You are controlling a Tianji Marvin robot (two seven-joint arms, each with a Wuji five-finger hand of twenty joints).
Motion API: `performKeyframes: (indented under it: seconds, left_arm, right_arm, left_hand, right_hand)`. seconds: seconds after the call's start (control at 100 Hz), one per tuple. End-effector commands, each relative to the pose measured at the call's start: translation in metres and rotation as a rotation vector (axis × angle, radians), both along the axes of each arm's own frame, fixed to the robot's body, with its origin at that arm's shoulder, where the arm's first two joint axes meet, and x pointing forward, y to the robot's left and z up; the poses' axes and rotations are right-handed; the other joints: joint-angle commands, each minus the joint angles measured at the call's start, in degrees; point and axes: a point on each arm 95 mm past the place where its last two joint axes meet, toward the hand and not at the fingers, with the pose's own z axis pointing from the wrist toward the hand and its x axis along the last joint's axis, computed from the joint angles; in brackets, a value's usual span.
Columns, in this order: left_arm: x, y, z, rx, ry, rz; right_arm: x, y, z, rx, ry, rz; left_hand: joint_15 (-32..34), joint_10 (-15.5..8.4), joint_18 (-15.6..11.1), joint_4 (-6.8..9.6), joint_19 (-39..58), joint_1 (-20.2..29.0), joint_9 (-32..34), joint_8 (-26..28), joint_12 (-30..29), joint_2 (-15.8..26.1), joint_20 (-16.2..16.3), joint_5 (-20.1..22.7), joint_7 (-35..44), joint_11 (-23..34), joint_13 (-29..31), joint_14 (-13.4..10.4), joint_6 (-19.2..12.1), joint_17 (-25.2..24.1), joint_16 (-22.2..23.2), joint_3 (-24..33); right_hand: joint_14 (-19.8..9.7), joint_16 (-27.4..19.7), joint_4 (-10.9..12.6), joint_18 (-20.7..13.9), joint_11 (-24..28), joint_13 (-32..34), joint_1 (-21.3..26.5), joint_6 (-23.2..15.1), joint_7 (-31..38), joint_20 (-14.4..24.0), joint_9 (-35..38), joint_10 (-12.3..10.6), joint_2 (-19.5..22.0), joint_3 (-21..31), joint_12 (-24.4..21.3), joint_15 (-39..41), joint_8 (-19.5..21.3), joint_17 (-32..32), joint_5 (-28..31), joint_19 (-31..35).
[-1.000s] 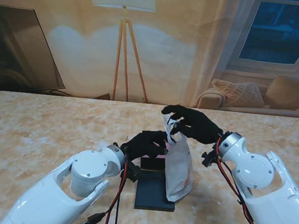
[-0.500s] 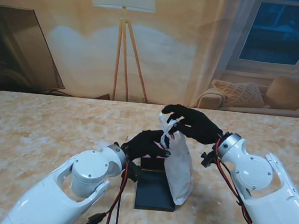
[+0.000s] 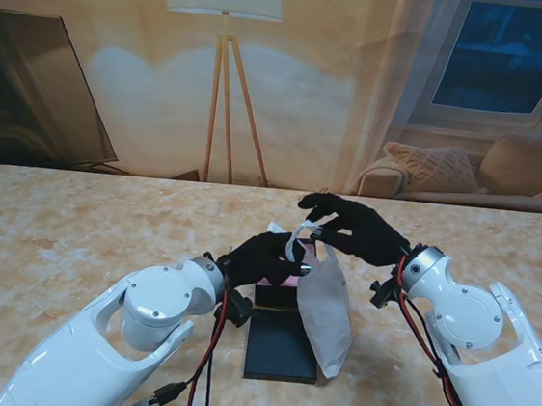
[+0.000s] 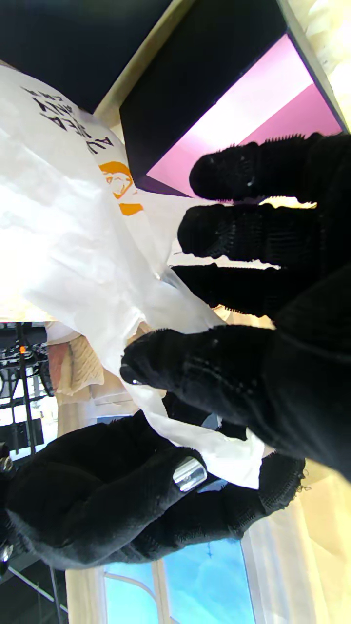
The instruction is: Pack mini donuts into a plastic bag, tie the opening and put the bag into the gift box
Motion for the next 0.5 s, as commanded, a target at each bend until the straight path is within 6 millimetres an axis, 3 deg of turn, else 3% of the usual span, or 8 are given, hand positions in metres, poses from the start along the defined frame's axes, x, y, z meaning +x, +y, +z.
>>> performKeyframes:
  seconds: [0.0,0.09,0.11,0.12,0.17,0.3,0.49]
  left_arm:
    - [0.001,0.001,0.01,-0.017,-0.011,-0.032]
    - [0.002,0.003,0.014,-0.029,-0.019,-0.069]
    - [0.002,0.004,0.015,-0.034,-0.016,-0.078]
    - [0.002,0.004,0.015,-0.037,-0.015,-0.082]
    - [0.003,0.005,0.018,-0.047,-0.013,-0.096]
    - [0.005,0.007,0.023,-0.063,-0.01,-0.147]
    - [0.007,0.009,0.027,-0.11,0.036,-0.234]
  right_arm:
    - [-0.004,0.0,-0.003,0.011,0.027,0.018]
    - [-0.005,-0.004,-0.003,0.028,0.047,0.014]
    - [-0.005,-0.005,-0.003,0.028,0.047,0.012]
    - [-0.005,-0.005,-0.003,0.028,0.047,0.01]
    - [-0.005,-0.008,-0.002,0.033,0.045,-0.001]
    - [-0.002,-0.016,-0.001,0.038,0.047,-0.049]
    - [0.01,-0.027,-0.006,-0.011,0.069,-0.146]
  left_hand:
    - [0.46,-1.37,0.31,2.73,0.85,3.31,1.29,1.82,1.17,4.18,0.4,0.06,1.0,0.08,0.13,0.52,0.61,-0.98,-0.34,-1.73]
    - [-0.74,-2.11,0.49,4.55,-0.59,2.44,2.76,3.8,3.41,2.94,-0.09,0.57,1.76,-0.68,-0.09,0.71,2.5,-1.36,-0.64,0.32]
    - [-1.65,-2.17,0.7,2.34,-1.26,-4.57,3.29,4.15,4.17,-0.58,-0.41,0.65,2.11,-1.41,-0.23,1.14,3.19,-1.58,-0.85,13.79]
    - [-1.82,-2.21,0.74,1.72,-1.41,-6.57,3.41,4.3,4.05,-1.54,-0.47,0.74,2.28,-1.21,-0.27,1.25,3.34,-1.62,-0.94,17.52]
    - [-3.31,-2.53,0.79,1.06,-1.63,-11.74,4.92,5.44,4.5,-4.36,-0.58,1.38,3.16,-2.18,0.05,1.85,3.93,-1.61,-1.74,27.28]
    - [-9.95,-3.58,1.71,0.08,-3.91,-14.51,8.47,5.2,2.13,-6.63,-2.33,3.79,3.2,-3.78,1.42,2.51,4.03,-1.09,-6.41,31.28]
    - [-11.03,-3.8,3.0,-1.06,-4.77,-20.17,11.16,6.87,-2.94,-5.62,-3.22,10.31,4.62,2.83,4.58,3.57,4.42,-0.03,-8.08,31.5]
  right_hand:
    - [1.18,-0.12,1.57,1.34,-2.06,-2.52,-4.1,-1.15,-2.12,1.92,-3.46,0.92,-0.26,-2.82,-0.07,-1.51,0.47,-3.1,-1.41,2.98]
    - [5.96,1.38,1.49,6.62,-4.25,-7.22,-7.36,-1.58,-4.07,5.94,-5.26,2.13,1.75,-8.0,0.37,-2.03,1.58,-7.66,-1.7,8.63]
    - [6.27,1.72,1.49,7.22,-4.56,-7.68,-7.96,-1.49,-4.37,6.69,-5.35,2.35,2.49,-9.22,0.49,-2.04,1.76,-8.32,-1.71,9.53]
    - [6.44,1.91,1.52,7.54,-4.79,-7.89,-8.06,-1.49,-4.58,7.19,-5.41,2.4,2.86,-10.02,0.55,-2.06,1.88,-8.65,-1.72,10.11]
    - [7.13,2.48,1.57,9.1,-5.4,-8.83,-8.62,-1.33,-5.32,8.83,-5.76,2.66,4.24,-12.89,0.77,-2.21,2.27,-9.74,-1.92,12.05]
    - [7.99,3.56,2.19,10.7,-6.16,-9.66,-6.14,-0.83,-6.35,11.44,-5.81,3.39,8.56,-20.29,1.68,-2.04,3.28,-11.13,-1.36,14.77]
    - [8.46,3.91,2.53,10.63,-5.81,-9.36,-4.0,0.65,-6.41,11.94,-5.05,4.03,9.5,-20.94,2.04,-1.55,3.47,-11.12,0.02,15.32]
